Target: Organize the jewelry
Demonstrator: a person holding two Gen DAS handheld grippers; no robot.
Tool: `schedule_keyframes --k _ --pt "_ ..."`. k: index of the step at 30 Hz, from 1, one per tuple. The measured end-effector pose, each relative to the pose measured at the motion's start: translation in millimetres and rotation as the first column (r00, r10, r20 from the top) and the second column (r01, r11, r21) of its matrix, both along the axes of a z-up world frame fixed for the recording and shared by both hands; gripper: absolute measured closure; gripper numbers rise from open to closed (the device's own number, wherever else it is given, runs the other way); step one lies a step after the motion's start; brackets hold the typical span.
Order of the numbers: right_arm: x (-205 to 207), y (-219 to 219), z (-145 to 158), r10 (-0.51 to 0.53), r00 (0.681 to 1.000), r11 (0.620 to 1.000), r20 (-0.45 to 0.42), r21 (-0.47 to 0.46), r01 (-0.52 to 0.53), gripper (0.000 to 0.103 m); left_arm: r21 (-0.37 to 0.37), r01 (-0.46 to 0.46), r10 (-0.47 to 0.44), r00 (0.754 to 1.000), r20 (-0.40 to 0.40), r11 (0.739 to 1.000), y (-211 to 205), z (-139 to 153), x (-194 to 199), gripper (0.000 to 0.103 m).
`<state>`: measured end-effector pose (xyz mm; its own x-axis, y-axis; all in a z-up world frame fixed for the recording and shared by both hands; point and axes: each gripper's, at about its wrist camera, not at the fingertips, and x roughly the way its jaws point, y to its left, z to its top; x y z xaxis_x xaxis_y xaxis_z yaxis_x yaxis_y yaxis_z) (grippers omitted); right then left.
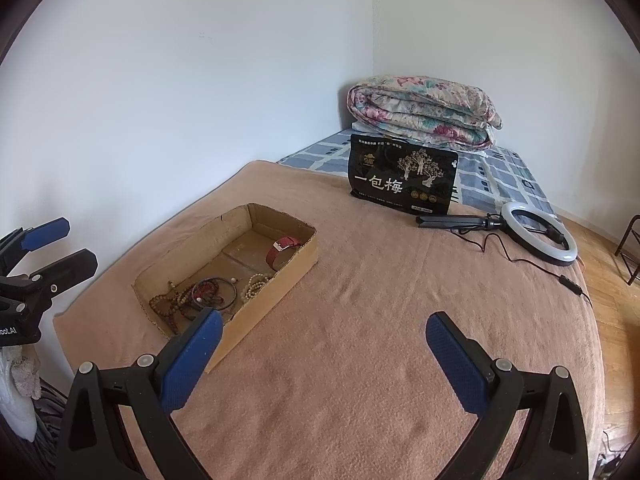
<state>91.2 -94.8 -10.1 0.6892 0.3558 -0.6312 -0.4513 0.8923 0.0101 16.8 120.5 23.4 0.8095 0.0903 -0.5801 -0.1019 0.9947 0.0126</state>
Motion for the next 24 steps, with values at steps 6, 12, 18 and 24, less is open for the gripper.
schedule_keyframes --k 6,12,18,24 --pt "0.0 -2.3 -2.9 -0.005 1.000 1.000 -0.008 -0.002 0.005 0.000 0.011 0.002 -0.002 1.000 -0.007 1.000 0.0 -0.8 0.8 0.002" --pt "-0.2 -1.7 -4.4 -0.004 1.000 1.000 -0.011 -0.004 0.004 0.000 0.006 0.001 -0.001 1.000 -0.007 1.000 -0.5 -1.1 0.7 0.002" --pt "-0.1 -1.6 -4.4 -0.004 1.000 1.000 -0.009 -0.004 0.004 0.000 0.007 0.001 -0.001 1.000 -0.008 1.000 1.1 -0.4 1.1 0.002" --pt "0.0 -1.4 -4.3 -0.003 1.000 1.000 -0.010 -0.005 0.003 0.000 0.007 0.002 -0.002 1.000 -0.008 1.000 1.1 0.6 0.3 0.002"
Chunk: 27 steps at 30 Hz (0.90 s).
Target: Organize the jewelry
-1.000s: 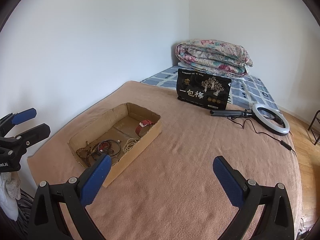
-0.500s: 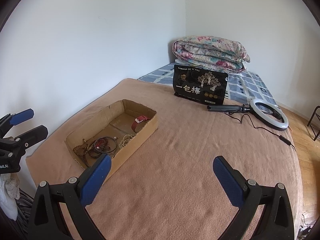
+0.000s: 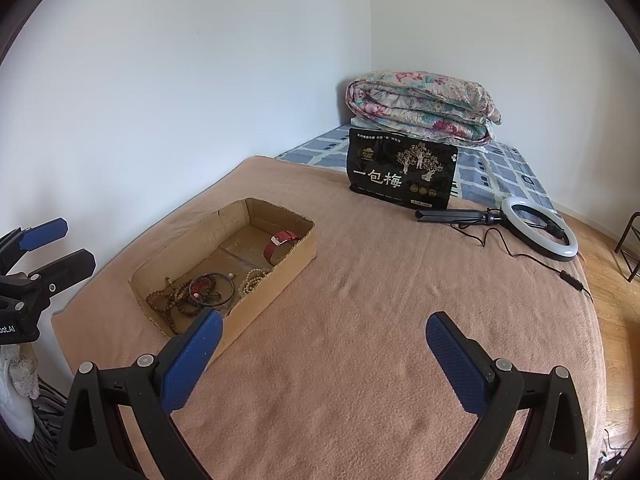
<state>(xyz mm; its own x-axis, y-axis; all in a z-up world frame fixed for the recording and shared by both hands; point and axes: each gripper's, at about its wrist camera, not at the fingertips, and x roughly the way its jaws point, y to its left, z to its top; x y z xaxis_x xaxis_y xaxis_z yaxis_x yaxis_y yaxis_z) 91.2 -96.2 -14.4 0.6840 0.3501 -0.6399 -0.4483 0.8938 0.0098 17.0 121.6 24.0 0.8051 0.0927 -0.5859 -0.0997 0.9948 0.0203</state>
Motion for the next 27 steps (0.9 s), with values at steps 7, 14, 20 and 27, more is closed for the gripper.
schedule_keyframes --k 7,14,20,27 --pt "0 1 -1 0.000 1.000 1.000 -0.003 0.000 0.000 0.000 -0.005 -0.005 0.005 1.000 -0.012 1.000 0 -10 2 0.002" --pt "0 1 0 0.002 1.000 1.000 -0.003 0.000 -0.002 0.000 0.004 -0.007 0.007 1.000 -0.016 1.000 0 -16 1 0.002" --pt "0 2 -3 0.002 1.000 1.000 -0.006 0.000 -0.002 0.000 0.003 -0.014 0.014 1.000 -0.012 1.000 -1 -17 0 0.002" --pt "-1 1 -6 -0.001 1.000 1.000 -0.010 0.003 0.001 0.000 0.006 -0.015 0.015 1.000 -0.012 1.000 -1 -18 -1 0.002"
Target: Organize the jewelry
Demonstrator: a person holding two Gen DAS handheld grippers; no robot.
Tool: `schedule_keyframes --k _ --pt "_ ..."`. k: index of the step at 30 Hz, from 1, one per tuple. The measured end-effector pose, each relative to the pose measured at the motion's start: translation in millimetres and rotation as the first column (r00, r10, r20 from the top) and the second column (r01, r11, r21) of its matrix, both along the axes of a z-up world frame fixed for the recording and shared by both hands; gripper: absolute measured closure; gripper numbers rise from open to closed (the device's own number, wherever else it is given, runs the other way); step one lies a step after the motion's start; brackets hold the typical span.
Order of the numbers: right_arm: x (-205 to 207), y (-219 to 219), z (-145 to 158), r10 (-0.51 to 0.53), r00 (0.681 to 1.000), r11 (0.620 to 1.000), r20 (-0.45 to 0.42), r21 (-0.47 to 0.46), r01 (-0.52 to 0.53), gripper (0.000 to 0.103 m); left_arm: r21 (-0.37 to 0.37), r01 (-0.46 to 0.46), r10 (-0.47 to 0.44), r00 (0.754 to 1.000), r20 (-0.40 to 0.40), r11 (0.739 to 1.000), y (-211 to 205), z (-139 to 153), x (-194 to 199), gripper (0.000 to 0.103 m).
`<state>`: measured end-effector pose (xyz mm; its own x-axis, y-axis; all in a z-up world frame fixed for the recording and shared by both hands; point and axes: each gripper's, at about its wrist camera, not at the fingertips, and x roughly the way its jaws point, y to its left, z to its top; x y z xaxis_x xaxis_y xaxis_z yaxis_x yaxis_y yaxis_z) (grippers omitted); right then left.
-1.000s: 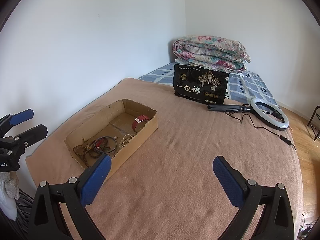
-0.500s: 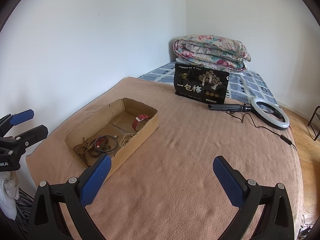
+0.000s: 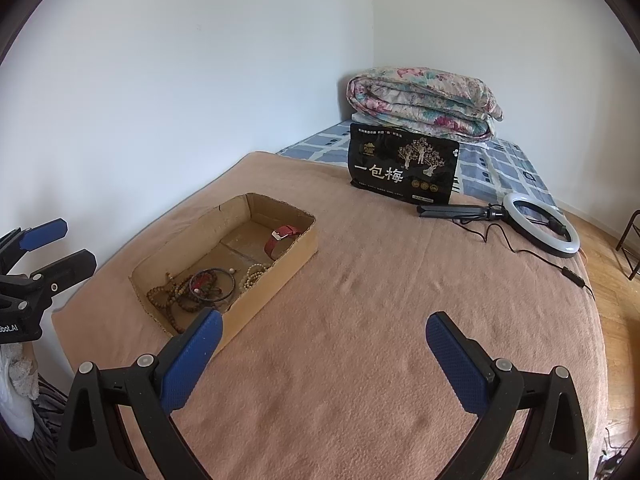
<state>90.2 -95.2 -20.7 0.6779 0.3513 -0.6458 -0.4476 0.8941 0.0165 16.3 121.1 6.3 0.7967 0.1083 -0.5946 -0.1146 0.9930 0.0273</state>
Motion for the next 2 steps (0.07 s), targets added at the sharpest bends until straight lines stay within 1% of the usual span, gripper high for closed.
schedule_keyframes --k 2 --pt "-1.0 -1.3 -2.2 -0.004 1.000 1.000 -0.002 0.004 0.004 0.000 -0.003 0.001 -0.001 1.000 0.000 1.000 0.6 -0.3 -0.2 0.002"
